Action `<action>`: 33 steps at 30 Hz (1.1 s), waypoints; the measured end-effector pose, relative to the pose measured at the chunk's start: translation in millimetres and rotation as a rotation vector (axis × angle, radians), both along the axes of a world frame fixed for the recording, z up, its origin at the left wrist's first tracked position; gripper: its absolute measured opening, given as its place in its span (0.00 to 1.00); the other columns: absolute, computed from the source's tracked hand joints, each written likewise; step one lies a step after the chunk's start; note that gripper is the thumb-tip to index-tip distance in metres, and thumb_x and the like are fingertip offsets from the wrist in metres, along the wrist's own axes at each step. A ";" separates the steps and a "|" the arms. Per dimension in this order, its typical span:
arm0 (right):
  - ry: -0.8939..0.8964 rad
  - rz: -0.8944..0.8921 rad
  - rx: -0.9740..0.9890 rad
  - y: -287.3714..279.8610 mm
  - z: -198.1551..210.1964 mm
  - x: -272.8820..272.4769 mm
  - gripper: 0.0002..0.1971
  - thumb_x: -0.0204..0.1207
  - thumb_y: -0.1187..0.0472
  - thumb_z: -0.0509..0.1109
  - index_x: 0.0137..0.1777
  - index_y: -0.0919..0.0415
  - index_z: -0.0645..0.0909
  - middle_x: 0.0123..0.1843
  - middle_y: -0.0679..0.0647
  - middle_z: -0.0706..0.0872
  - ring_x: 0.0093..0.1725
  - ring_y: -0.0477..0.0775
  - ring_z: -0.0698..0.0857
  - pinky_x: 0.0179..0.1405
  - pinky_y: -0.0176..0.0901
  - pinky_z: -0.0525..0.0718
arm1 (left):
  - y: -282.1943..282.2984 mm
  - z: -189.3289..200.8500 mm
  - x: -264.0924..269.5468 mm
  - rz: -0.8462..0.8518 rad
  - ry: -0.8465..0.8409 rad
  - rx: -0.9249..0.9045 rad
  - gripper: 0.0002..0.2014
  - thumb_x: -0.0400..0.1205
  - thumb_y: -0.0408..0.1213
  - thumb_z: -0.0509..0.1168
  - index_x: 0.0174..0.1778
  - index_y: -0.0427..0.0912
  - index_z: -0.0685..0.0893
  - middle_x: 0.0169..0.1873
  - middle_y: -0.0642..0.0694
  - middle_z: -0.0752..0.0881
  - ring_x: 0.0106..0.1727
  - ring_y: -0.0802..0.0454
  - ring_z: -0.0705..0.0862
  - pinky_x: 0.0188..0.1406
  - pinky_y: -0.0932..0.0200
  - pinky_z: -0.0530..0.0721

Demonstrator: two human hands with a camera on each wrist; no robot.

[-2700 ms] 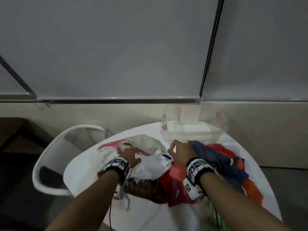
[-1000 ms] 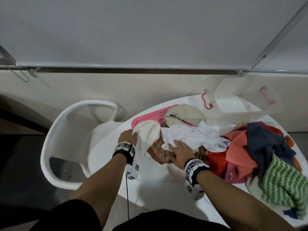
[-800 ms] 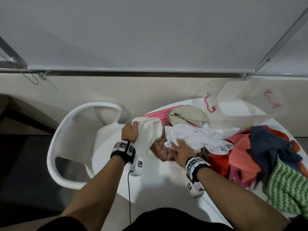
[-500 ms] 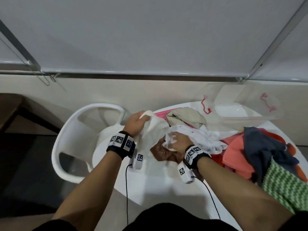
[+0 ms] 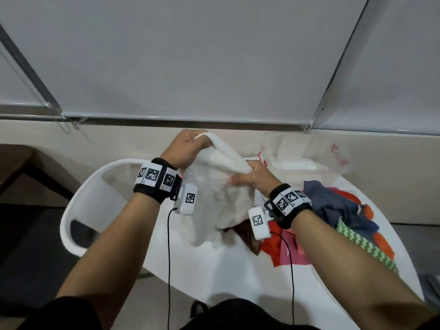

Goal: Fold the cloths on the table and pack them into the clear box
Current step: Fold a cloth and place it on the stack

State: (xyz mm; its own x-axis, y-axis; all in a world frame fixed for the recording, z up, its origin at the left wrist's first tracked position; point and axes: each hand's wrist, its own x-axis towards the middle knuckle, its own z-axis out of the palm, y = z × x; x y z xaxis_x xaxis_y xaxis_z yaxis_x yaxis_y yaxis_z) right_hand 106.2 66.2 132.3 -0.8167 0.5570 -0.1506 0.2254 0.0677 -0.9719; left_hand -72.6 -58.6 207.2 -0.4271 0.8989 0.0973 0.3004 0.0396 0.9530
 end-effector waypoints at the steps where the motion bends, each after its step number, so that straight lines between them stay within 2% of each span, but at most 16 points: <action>1: 0.011 -0.007 -0.020 2.2 3.3 11.0 0.23 0.57 0.58 0.86 0.50 0.66 0.87 0.48 0.64 0.91 0.46 0.60 0.89 0.53 0.54 0.86 | -1.5 2.6 -0.4 0.028 0.004 0.010 0.11 0.80 0.30 0.63 0.32 0.42 0.83 0.24 0.51 0.78 0.24 0.55 0.73 0.23 0.64 0.68; 3: 0.031 -0.020 -0.025 6.9 10.6 32.8 0.20 0.59 0.57 0.87 0.50 0.62 0.89 0.49 0.60 0.92 0.50 0.60 0.90 0.55 0.52 0.87 | -5.6 7.7 1.7 0.101 0.024 0.032 0.09 0.80 0.34 0.62 0.35 0.39 0.84 0.27 0.46 0.79 0.28 0.51 0.74 0.26 0.63 0.69; 5: 0.047 -0.052 -0.011 12.2 16.0 53.8 0.17 0.61 0.56 0.87 0.49 0.58 0.90 0.49 0.57 0.92 0.49 0.59 0.90 0.51 0.48 0.87 | -9.9 10.4 3.6 0.188 0.031 0.050 0.10 0.80 0.35 0.60 0.39 0.35 0.84 0.28 0.47 0.81 0.28 0.53 0.76 0.26 0.64 0.71; 7: 0.042 -0.102 0.039 16.4 21.4 70.9 0.11 0.65 0.58 0.85 0.43 0.57 0.88 0.42 0.53 0.89 0.41 0.51 0.87 0.39 0.39 0.83 | -14.9 11.6 6.9 0.263 0.005 0.050 0.11 0.81 0.32 0.58 0.42 0.34 0.85 0.23 0.53 0.80 0.20 0.59 0.74 0.18 0.68 0.70; 9: 0.048 -0.166 0.096 21.4 28.2 81.7 0.09 0.67 0.58 0.84 0.38 0.55 0.85 0.34 0.48 0.85 0.32 0.44 0.82 0.31 0.32 0.77 | -21.8 10.9 8.8 0.318 0.007 0.045 0.11 0.82 0.32 0.58 0.46 0.34 0.86 0.25 0.52 0.80 0.18 0.61 0.74 0.16 0.67 0.70; 11: 0.072 -0.248 0.176 27.5 34.4 88.7 0.14 0.67 0.55 0.84 0.32 0.54 0.80 0.29 0.47 0.80 0.28 0.43 0.76 0.25 0.30 0.72 | -30.7 6.7 6.9 0.378 0.024 0.044 0.09 0.82 0.35 0.60 0.46 0.39 0.86 0.30 0.51 0.83 0.23 0.63 0.78 0.21 0.67 0.73; 13: 0.119 -0.344 0.214 34.3 35.1 93.9 0.17 0.67 0.53 0.84 0.31 0.55 0.77 0.28 0.48 0.77 0.26 0.46 0.74 0.23 0.33 0.71 | -40.4 0.6 1.4 0.459 0.022 0.039 0.06 0.78 0.42 0.65 0.45 0.46 0.85 0.36 0.51 0.86 0.33 0.60 0.82 0.33 0.62 0.78; 14: 0.155 -0.386 0.206 36.6 34.2 95.7 0.18 0.68 0.53 0.84 0.31 0.55 0.76 0.27 0.48 0.76 0.25 0.47 0.72 0.23 0.35 0.71 | -46.3 -3.3 -0.9 0.493 0.024 0.035 0.05 0.77 0.42 0.68 0.46 0.48 0.85 0.38 0.51 0.87 0.37 0.57 0.82 0.37 0.60 0.79; 16: 0.220 -0.455 0.169 36.8 29.7 95.7 0.19 0.69 0.53 0.83 0.30 0.53 0.74 0.26 0.48 0.74 0.25 0.48 0.70 0.23 0.37 0.69 | -60.7 -14.7 -6.5 0.512 0.025 0.020 0.04 0.77 0.36 0.70 0.44 0.49 0.84 0.39 0.48 0.86 0.38 0.53 0.82 0.38 0.57 0.80; 19: 0.207 -0.548 0.112 27.7 13.3 96.4 0.18 0.71 0.55 0.82 0.31 0.55 0.74 0.27 0.49 0.74 0.27 0.48 0.70 0.27 0.40 0.69 | -75.1 -43.2 -15.8 0.434 0.050 -0.052 0.15 0.78 0.23 0.64 0.35 0.51 0.80 0.33 0.48 0.81 0.36 0.49 0.77 0.37 0.56 0.76; 21: 0.192 -0.596 0.063 19.6 -3.5 95.1 0.18 0.70 0.58 0.82 0.30 0.54 0.73 0.25 0.46 0.75 0.27 0.47 0.70 0.27 0.40 0.69 | -82.4 -63.7 -22.4 0.406 0.072 -0.145 0.17 0.79 0.20 0.61 0.35 0.49 0.78 0.33 0.48 0.79 0.36 0.51 0.75 0.36 0.59 0.73; 25: 0.141 -0.609 0.066 7.4 -15.6 83.2 0.21 0.70 0.58 0.82 0.27 0.52 0.71 0.21 0.40 0.72 0.26 0.46 0.68 0.27 0.41 0.67 | -81.6 -95.1 -41.5 0.405 -0.055 -0.227 0.19 0.80 0.18 0.57 0.35 0.49 0.77 0.33 0.46 0.77 0.34 0.51 0.73 0.33 0.66 0.75; 28: 0.164 -0.637 0.094 -0.7 -5.6 66.7 0.22 0.71 0.59 0.81 0.27 0.52 0.69 0.20 0.39 0.69 0.23 0.42 0.65 0.24 0.37 0.65 | -72.8 -105.4 -58.6 0.412 -0.178 -0.230 0.19 0.80 0.18 0.54 0.33 0.47 0.77 0.31 0.44 0.77 0.34 0.49 0.74 0.35 0.58 0.74; 30: 0.183 -0.630 0.142 -6.9 5.2 54.4 0.22 0.72 0.59 0.80 0.27 0.53 0.68 0.22 0.40 0.68 0.24 0.41 0.65 0.25 0.35 0.65 | -68.6 -102.1 -66.5 0.414 -0.230 -0.201 0.16 0.80 0.19 0.53 0.34 0.42 0.75 0.30 0.43 0.76 0.32 0.49 0.73 0.32 0.57 0.71; 33: 0.178 -0.618 0.163 -10.9 12.0 37.0 0.21 0.72 0.57 0.80 0.29 0.53 0.69 0.26 0.45 0.70 0.27 0.46 0.67 0.28 0.39 0.67 | -66.3 -94.0 -78.0 0.430 -0.223 -0.167 0.10 0.81 0.30 0.56 0.35 0.40 0.78 0.32 0.44 0.79 0.35 0.49 0.75 0.33 0.57 0.72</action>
State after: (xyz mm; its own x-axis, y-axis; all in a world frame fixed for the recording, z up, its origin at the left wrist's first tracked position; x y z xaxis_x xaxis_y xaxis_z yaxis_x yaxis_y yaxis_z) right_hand 143.2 55.3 144.3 -0.3439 0.9354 0.0826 0.1067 0.1263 -0.9862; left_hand -150.7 -124.9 113.2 -0.7556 0.6330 -0.1685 0.0133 0.2720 0.9622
